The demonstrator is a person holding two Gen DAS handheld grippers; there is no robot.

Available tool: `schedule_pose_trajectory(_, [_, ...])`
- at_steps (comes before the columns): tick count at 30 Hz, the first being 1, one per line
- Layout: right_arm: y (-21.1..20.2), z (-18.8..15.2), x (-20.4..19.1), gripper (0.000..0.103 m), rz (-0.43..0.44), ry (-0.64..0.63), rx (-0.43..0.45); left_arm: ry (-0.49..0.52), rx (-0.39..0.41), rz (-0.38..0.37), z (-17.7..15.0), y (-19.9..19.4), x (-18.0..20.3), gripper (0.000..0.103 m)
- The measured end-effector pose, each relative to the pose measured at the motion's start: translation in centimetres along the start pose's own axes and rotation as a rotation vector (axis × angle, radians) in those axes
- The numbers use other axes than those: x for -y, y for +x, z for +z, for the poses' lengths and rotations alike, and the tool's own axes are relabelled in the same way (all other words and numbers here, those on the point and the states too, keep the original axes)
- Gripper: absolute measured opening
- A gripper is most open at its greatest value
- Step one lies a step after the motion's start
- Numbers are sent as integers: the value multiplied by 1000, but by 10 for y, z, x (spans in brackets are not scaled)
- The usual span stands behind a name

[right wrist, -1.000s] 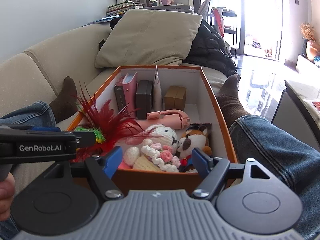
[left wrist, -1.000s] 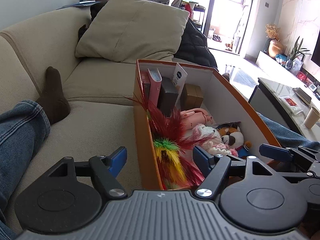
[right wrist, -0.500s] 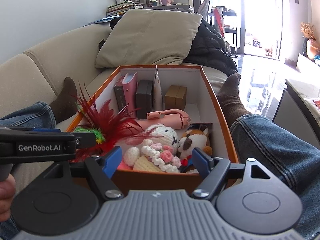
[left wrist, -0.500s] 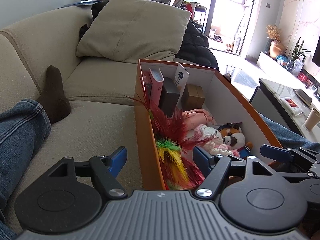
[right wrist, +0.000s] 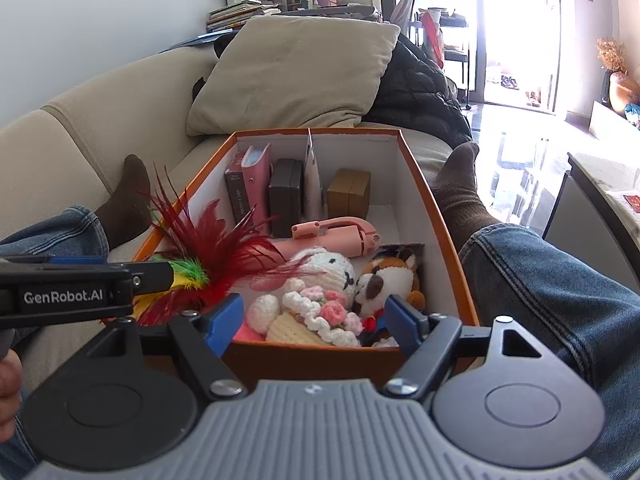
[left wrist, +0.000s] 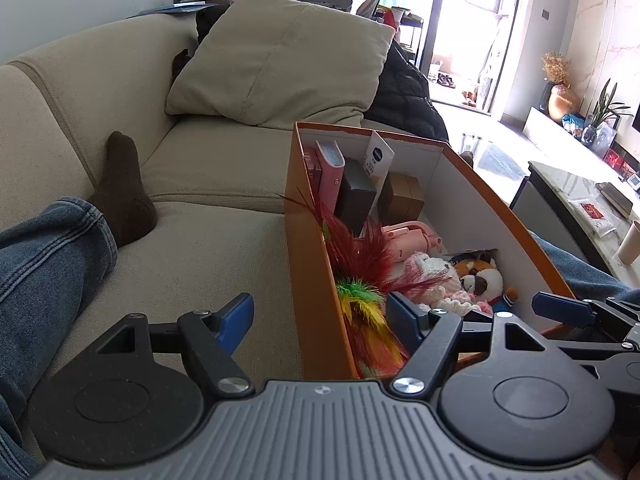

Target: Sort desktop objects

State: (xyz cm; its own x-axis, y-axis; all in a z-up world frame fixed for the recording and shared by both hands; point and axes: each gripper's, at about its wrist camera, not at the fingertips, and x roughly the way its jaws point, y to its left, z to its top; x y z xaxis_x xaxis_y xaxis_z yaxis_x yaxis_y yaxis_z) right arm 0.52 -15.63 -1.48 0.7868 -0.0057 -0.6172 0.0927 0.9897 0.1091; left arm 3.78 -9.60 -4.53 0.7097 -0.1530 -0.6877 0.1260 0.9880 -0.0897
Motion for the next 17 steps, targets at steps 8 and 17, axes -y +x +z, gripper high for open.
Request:
schedule_pose_trajectory(8, [0,0,-1,80,-2,0,0,-11,-13,10,0,3,-3,86])
schedule_pose_trajectory(17, [0,0,-1,80,-3,1,0,5,4,13,-1,1,1,86])
